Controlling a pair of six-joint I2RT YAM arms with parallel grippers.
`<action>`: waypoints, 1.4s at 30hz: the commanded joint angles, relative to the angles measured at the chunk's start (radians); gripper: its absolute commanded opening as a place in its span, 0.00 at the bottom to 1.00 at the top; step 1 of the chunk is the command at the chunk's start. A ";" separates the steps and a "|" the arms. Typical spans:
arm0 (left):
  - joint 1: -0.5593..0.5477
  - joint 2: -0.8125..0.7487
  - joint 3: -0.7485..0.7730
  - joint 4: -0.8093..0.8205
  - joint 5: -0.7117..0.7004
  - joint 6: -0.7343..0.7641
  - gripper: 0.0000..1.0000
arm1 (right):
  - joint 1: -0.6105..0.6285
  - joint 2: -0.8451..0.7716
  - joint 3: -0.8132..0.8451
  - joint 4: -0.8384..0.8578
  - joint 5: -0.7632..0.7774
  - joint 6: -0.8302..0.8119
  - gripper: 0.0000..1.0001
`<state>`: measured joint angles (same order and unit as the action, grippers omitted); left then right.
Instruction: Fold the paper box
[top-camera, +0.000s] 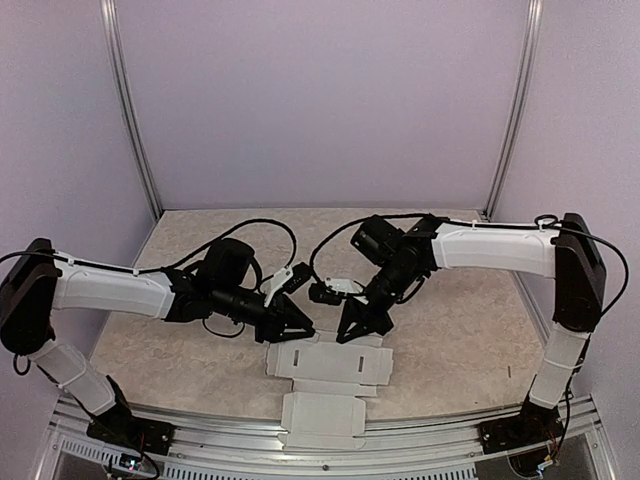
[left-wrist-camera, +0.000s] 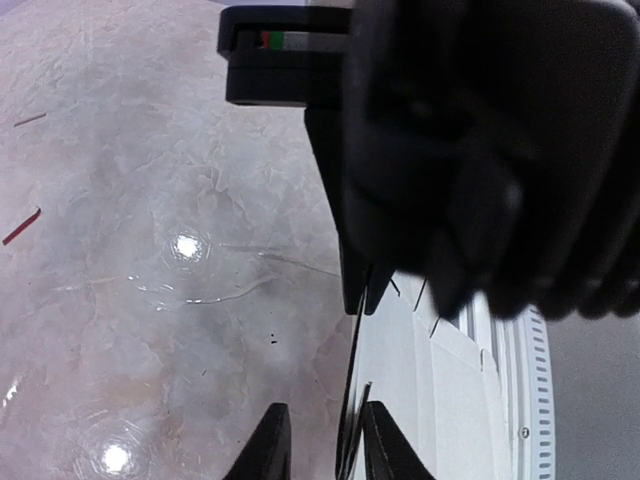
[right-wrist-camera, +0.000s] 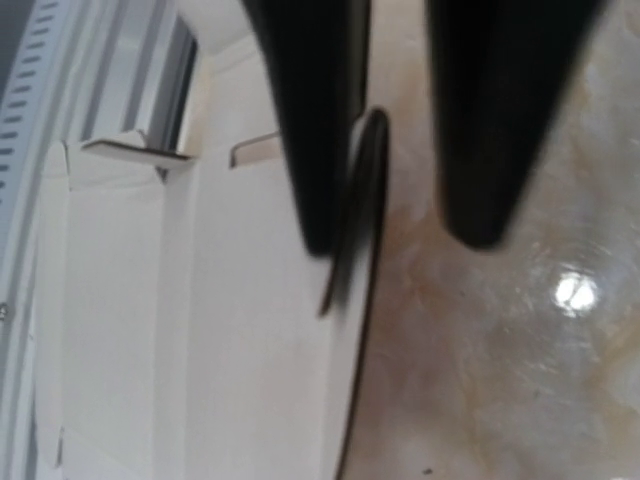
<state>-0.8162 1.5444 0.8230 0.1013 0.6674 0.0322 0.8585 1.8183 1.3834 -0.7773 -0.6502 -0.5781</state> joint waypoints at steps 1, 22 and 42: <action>-0.033 0.020 0.021 0.031 -0.086 0.059 0.29 | 0.006 0.028 0.033 -0.035 -0.093 -0.008 0.00; -0.044 0.035 0.064 -0.146 -0.193 0.174 0.30 | -0.015 0.045 0.059 -0.068 -0.138 -0.021 0.00; -0.052 0.018 0.058 -0.145 -0.144 0.178 0.16 | -0.031 0.050 0.091 -0.109 -0.201 -0.036 0.00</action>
<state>-0.8654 1.5654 0.8795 0.0063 0.5457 0.1753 0.8326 1.8740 1.4300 -0.8654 -0.7296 -0.6277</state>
